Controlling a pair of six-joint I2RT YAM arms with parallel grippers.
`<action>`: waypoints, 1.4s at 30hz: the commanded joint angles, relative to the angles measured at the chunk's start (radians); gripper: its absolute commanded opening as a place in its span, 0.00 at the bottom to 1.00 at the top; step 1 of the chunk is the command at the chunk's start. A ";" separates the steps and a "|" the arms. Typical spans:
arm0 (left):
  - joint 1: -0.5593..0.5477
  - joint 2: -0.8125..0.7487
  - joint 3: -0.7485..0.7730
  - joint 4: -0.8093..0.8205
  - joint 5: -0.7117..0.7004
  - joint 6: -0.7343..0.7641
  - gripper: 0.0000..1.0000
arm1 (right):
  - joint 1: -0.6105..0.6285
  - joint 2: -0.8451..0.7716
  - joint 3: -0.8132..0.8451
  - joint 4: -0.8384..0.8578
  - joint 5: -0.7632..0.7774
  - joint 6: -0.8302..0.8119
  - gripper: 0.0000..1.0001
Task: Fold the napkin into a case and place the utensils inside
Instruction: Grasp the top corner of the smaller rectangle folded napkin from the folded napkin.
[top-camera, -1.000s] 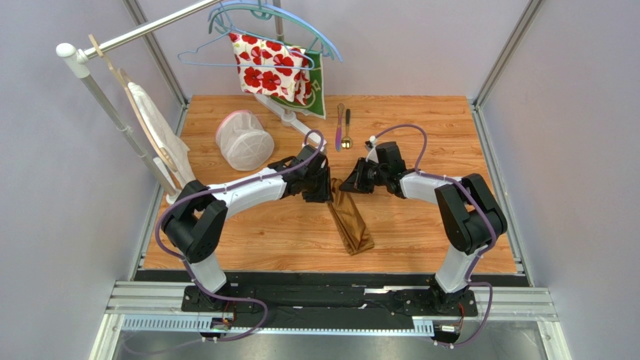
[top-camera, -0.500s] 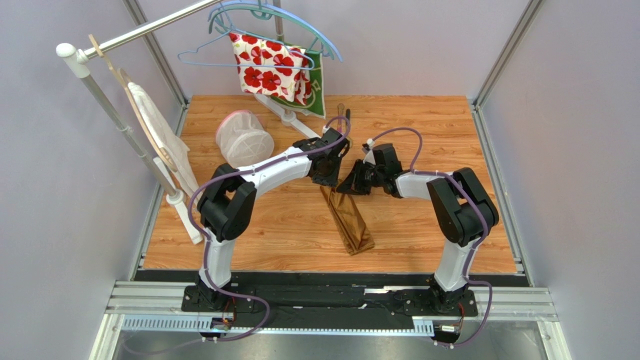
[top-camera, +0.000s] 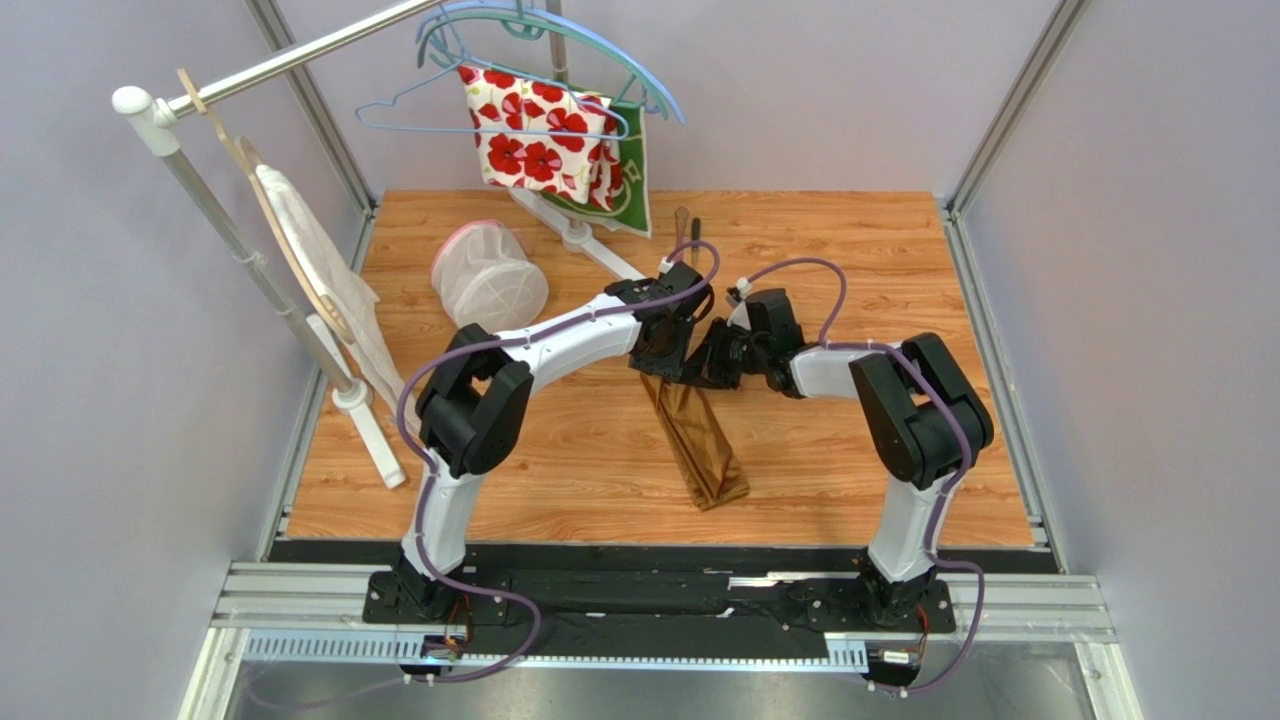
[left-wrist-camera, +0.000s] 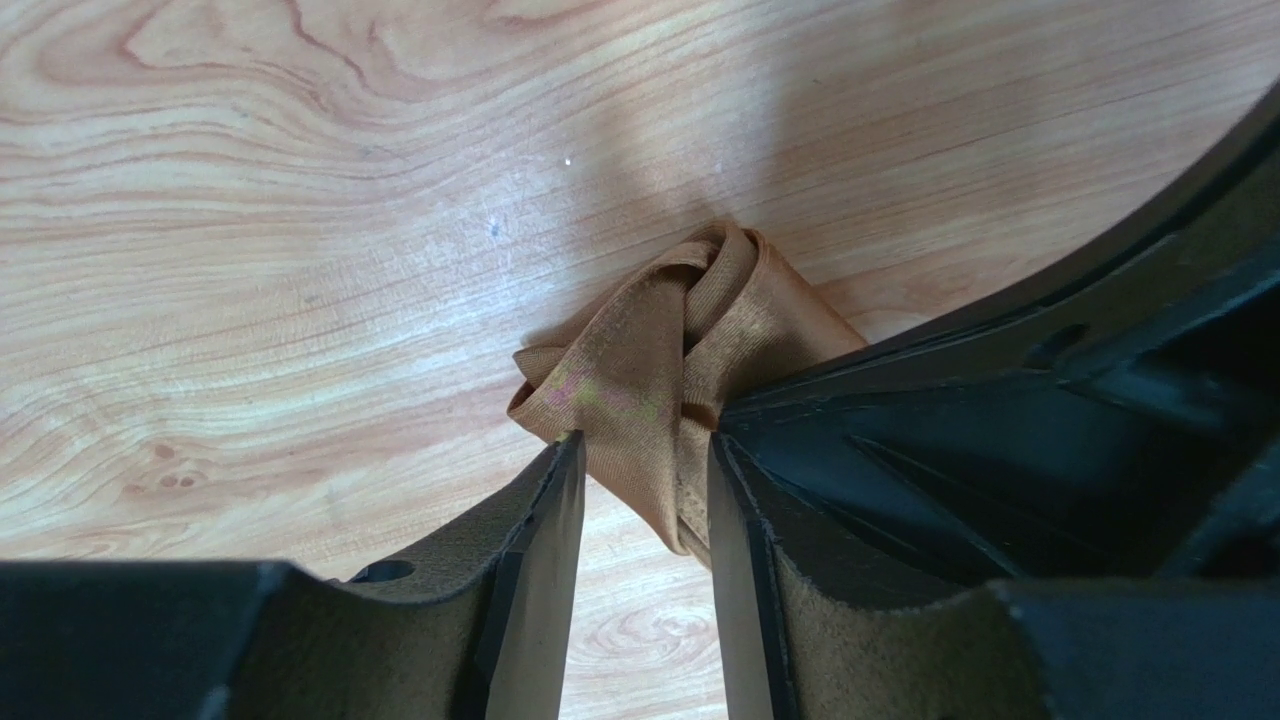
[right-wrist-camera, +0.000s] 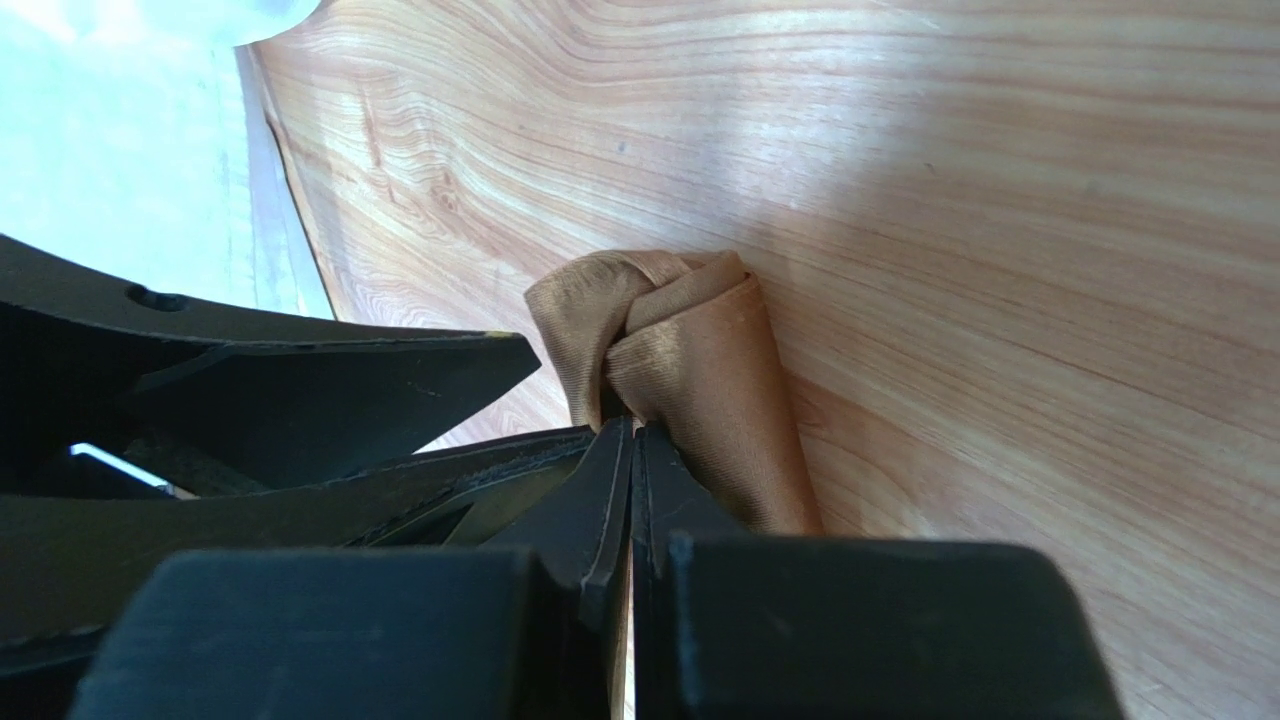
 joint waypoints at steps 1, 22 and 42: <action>-0.009 0.031 0.038 -0.012 -0.015 0.013 0.45 | 0.009 0.021 -0.010 0.072 0.000 0.028 0.00; -0.016 0.038 0.026 -0.005 -0.017 -0.009 0.02 | 0.081 0.006 -0.007 0.034 0.043 0.028 0.00; -0.016 0.036 0.024 -0.005 0.011 -0.022 0.02 | 0.020 -0.142 -0.093 -0.079 0.063 -0.113 0.00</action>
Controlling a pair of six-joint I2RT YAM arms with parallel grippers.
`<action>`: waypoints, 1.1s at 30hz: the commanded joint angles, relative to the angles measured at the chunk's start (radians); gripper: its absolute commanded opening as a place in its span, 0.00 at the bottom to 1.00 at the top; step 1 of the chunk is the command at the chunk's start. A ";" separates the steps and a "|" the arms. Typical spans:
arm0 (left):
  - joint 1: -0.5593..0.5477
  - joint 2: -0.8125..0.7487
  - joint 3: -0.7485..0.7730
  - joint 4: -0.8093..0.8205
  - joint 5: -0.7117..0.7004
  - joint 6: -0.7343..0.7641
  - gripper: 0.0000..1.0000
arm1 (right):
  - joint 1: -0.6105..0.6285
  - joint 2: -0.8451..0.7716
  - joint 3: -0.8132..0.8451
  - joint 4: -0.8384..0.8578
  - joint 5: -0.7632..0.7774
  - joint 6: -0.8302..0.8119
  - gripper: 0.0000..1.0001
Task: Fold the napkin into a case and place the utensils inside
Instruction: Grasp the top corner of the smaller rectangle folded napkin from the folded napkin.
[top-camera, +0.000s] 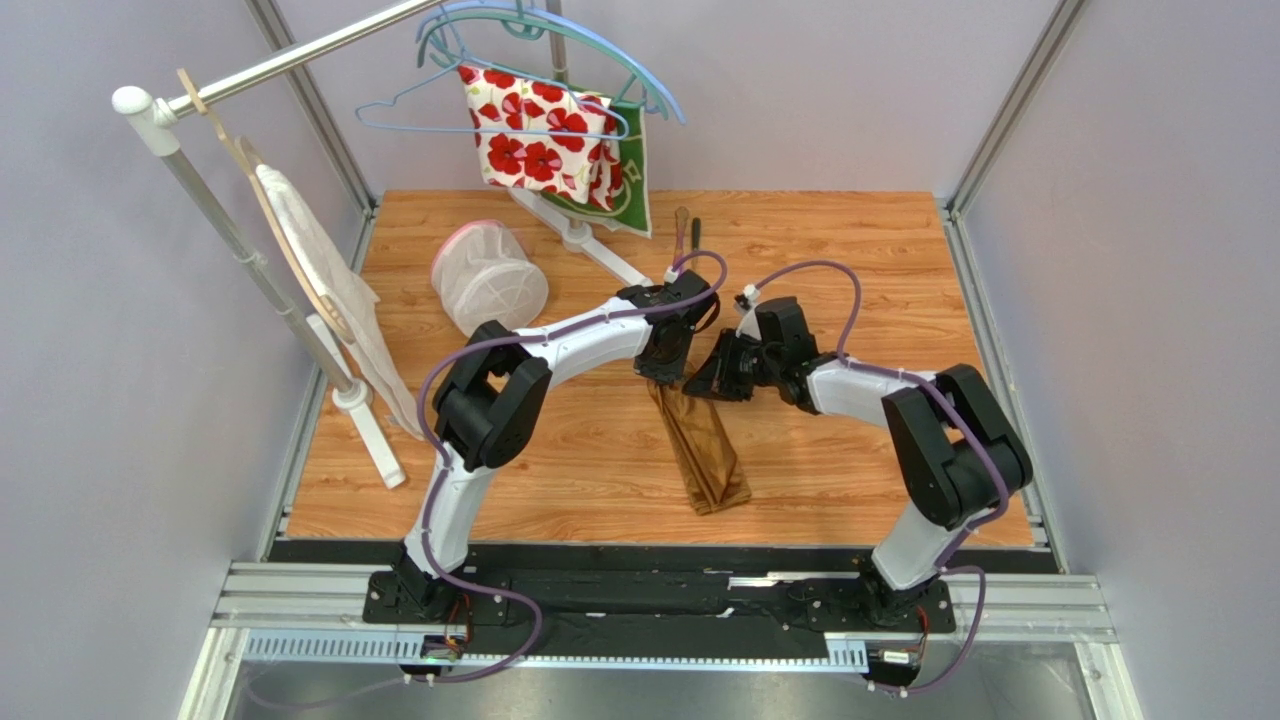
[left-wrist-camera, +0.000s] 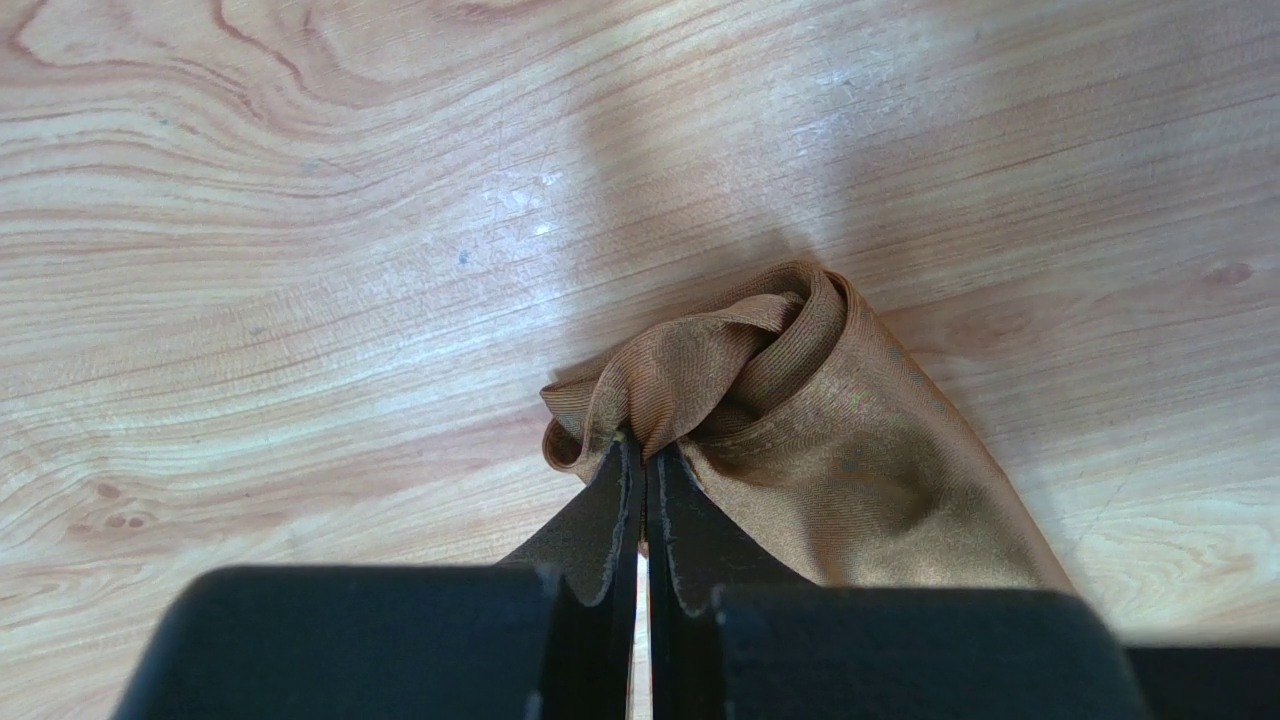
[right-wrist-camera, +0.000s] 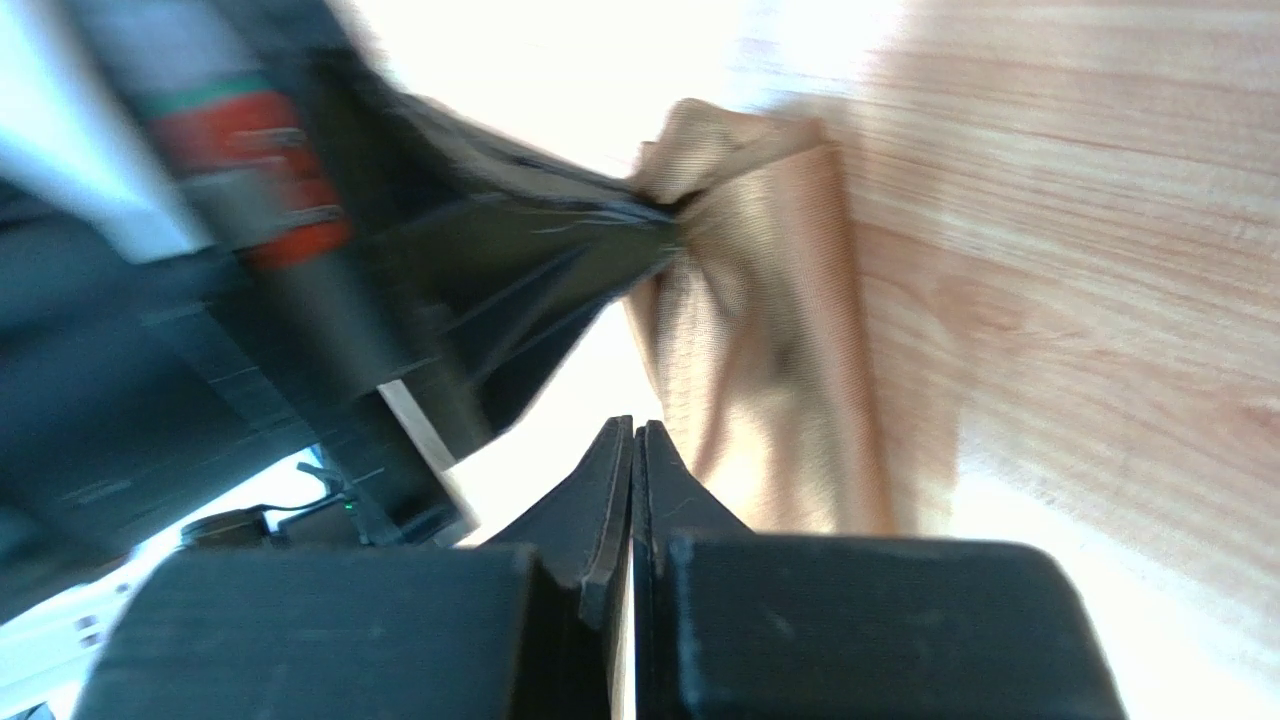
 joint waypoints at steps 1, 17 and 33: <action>-0.009 -0.043 -0.004 0.001 0.024 -0.017 0.02 | 0.005 0.071 0.016 0.044 0.011 -0.031 0.00; -0.024 -0.050 -0.021 -0.002 0.069 -0.039 0.00 | 0.073 0.309 0.043 0.170 0.069 0.088 0.00; -0.027 -0.399 -0.314 0.134 0.041 -0.065 0.74 | 0.040 0.274 0.002 0.187 0.043 0.101 0.00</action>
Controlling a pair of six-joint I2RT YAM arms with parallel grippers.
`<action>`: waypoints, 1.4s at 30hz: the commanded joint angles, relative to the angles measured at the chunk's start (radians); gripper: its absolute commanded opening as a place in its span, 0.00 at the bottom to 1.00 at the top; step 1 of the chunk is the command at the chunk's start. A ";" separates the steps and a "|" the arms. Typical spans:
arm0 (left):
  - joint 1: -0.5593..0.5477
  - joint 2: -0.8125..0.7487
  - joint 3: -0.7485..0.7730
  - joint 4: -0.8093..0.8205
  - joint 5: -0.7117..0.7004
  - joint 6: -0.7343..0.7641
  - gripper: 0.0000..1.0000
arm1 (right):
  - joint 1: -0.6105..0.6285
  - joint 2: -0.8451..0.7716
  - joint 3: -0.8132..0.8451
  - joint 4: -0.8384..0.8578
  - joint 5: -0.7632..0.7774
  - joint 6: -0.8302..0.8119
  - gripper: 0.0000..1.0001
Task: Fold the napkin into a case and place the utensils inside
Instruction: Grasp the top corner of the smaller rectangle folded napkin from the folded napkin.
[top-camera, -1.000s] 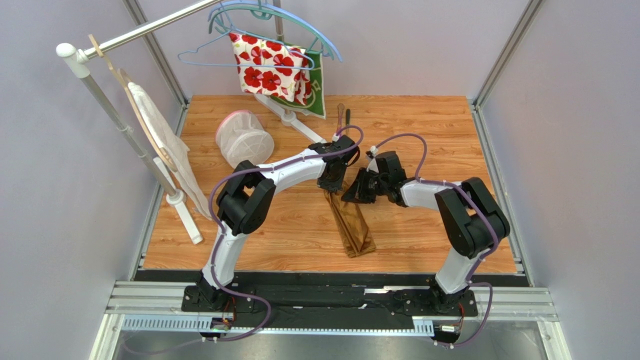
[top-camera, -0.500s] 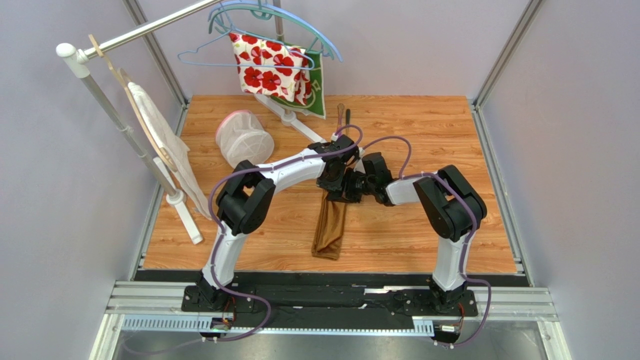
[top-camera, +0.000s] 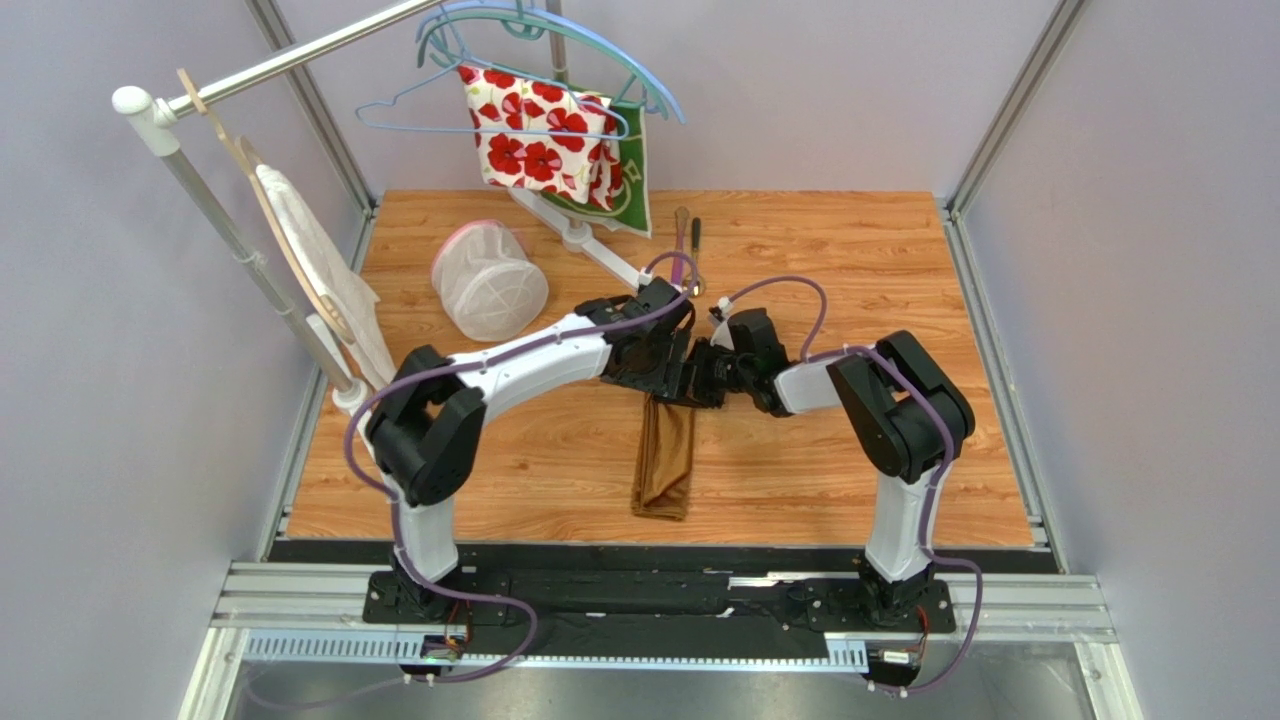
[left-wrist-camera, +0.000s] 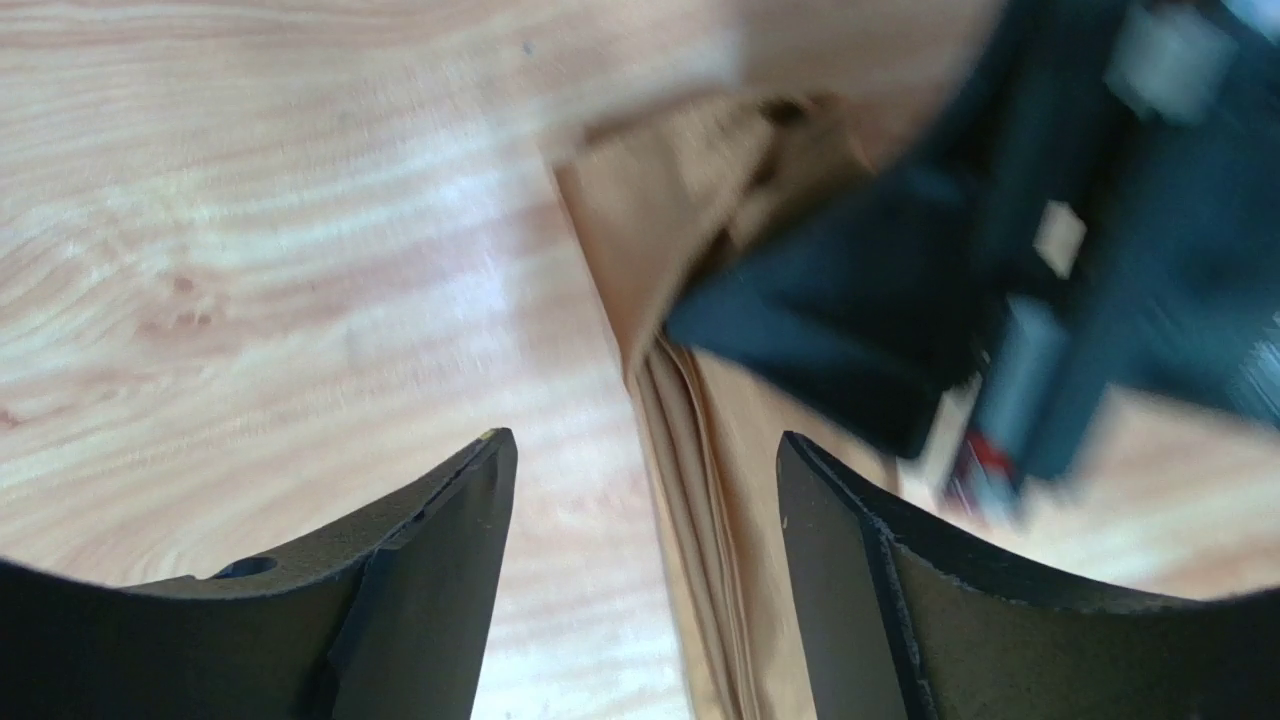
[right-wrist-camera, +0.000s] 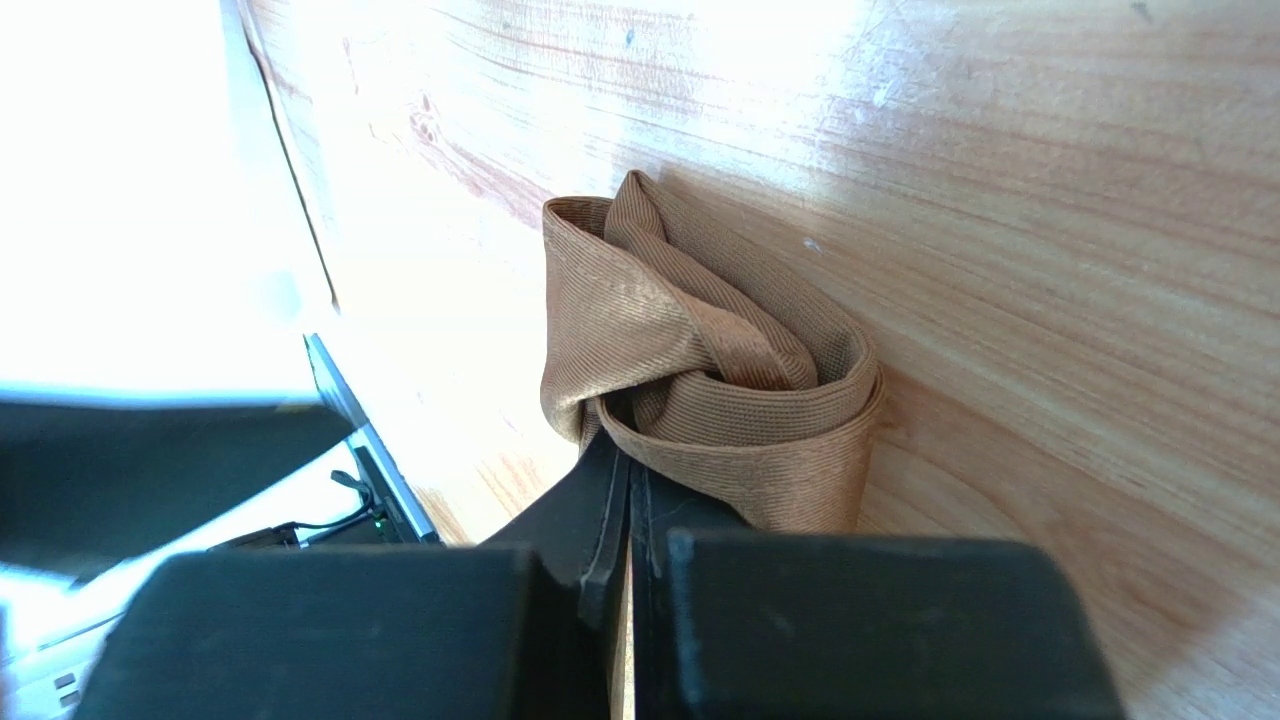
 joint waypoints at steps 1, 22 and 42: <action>-0.013 -0.146 -0.119 0.100 0.058 -0.021 0.73 | -0.011 0.016 -0.033 -0.061 0.076 -0.015 0.00; 0.004 0.006 -0.300 0.321 0.114 -0.070 0.41 | -0.037 0.010 0.020 -0.090 0.032 0.052 0.00; 0.015 -0.053 -0.544 0.648 0.282 -0.297 0.00 | -0.125 -0.096 0.054 -0.229 0.010 -0.030 0.01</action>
